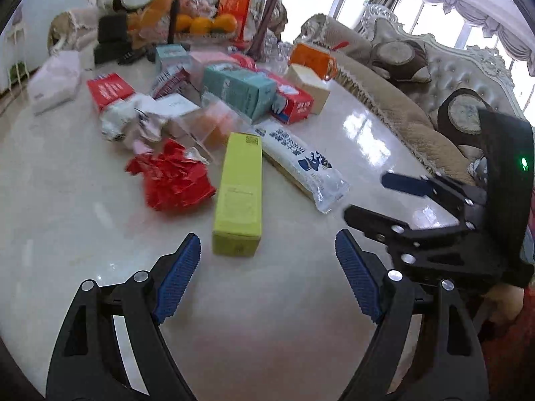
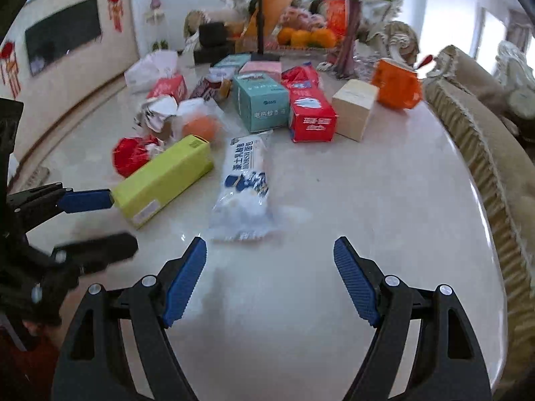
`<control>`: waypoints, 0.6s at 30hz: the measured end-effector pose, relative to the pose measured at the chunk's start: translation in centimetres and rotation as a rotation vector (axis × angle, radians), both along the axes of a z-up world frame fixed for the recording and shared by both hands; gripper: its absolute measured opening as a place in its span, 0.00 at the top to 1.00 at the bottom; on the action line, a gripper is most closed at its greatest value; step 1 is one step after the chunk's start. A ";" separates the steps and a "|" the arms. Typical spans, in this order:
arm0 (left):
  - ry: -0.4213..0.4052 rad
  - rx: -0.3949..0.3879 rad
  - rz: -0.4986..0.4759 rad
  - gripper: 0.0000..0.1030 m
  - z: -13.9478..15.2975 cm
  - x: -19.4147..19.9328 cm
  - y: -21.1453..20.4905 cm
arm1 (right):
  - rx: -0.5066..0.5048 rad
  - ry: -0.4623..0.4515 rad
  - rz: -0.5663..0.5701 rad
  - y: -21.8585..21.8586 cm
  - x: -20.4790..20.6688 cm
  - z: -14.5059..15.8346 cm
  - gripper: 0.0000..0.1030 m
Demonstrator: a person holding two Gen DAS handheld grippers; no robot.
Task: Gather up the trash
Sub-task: 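Grasp the yellow-green box with left gripper while right gripper grasps the bread packet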
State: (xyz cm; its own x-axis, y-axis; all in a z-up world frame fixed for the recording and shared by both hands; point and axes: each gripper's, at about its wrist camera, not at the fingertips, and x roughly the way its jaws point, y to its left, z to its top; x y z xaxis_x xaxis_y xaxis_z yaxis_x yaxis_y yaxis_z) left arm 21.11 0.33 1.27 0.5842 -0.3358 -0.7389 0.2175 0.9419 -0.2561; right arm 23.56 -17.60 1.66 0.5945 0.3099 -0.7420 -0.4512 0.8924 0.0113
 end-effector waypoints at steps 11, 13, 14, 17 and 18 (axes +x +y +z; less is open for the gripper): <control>0.026 0.053 -0.027 0.32 -0.7 5.3 0.3 | 0.003 0.000 0.083 1.7 5.0 0.3 0.27; 0.031 0.058 -0.036 0.38 -0.7 5.8 0.5 | 0.002 0.019 0.088 2.4 5.9 0.2 0.27; 0.032 0.066 -0.041 0.44 -0.7 6.0 0.6 | -0.008 0.025 0.089 2.9 6.2 0.2 0.27; 0.030 0.088 -0.044 0.59 -0.7 6.2 0.6 | -0.074 0.033 0.105 4.3 7.0 -0.5 0.28; 0.028 0.097 -0.044 0.69 -0.7 6.1 0.6 | -0.069 0.026 0.104 4.4 6.8 -0.5 0.28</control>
